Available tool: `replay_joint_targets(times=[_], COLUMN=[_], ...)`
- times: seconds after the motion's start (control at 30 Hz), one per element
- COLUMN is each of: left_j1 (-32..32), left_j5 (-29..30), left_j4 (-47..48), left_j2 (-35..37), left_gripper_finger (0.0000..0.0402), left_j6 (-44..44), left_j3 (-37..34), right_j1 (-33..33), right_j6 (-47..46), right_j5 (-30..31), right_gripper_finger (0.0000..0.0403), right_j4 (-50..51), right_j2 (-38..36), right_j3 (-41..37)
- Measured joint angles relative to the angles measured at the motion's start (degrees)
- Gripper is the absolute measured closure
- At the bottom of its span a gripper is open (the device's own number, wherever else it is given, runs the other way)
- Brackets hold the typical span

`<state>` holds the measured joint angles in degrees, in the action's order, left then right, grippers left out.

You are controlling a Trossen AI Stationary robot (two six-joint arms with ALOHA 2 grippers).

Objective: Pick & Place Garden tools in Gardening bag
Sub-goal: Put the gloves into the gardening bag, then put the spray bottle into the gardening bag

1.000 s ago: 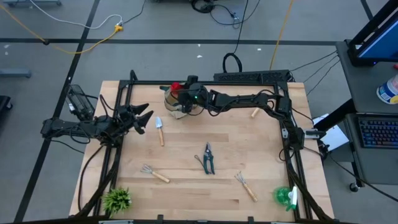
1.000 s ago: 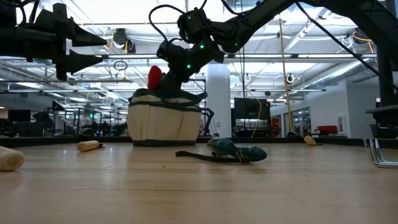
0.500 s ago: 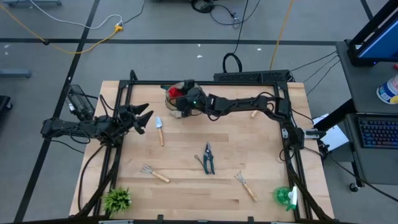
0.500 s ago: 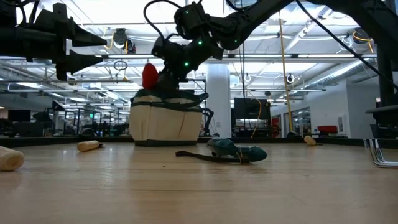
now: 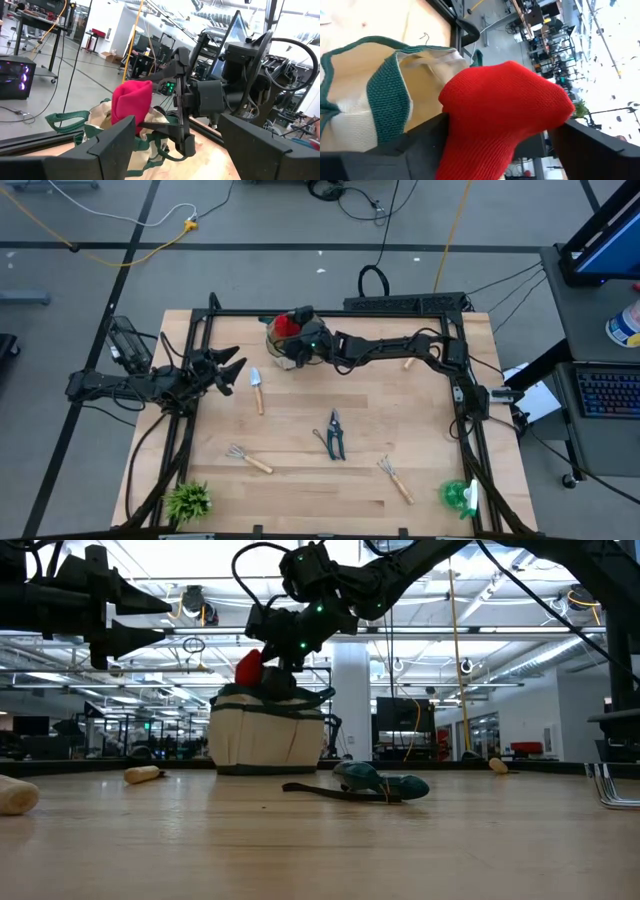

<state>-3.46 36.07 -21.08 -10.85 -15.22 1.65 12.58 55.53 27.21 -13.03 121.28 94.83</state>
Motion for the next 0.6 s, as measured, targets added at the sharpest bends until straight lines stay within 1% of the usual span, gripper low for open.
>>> replay_joint_targets(times=[0.17, 0.47, 0.6], left_j1=[0.0, 0.0, 0.0], left_j5=[0.0, 0.0, 0.0], left_j4=[0.0, 0.0, 0.0], left_j2=[0.0, 0.0, 0.0], left_gripper_finger=[0.0107, 0.0107, 0.0107], left_j6=[0.0, 0.0, 0.0], left_j3=[0.0, 0.0, 0.0], right_j1=[0.0, 0.0, 0.0], right_j6=[0.3, 2.3, 2.2], right_j5=[0.2, 2.1, 3.3], right_gripper_finger=[0.0049, 0.0048, 0.0048], right_j4=[-1.0, -0.1, -1.8], right_j2=[-1.5, -3.7, -4.0], right_j3=[0.1, 0.0, 0.0])
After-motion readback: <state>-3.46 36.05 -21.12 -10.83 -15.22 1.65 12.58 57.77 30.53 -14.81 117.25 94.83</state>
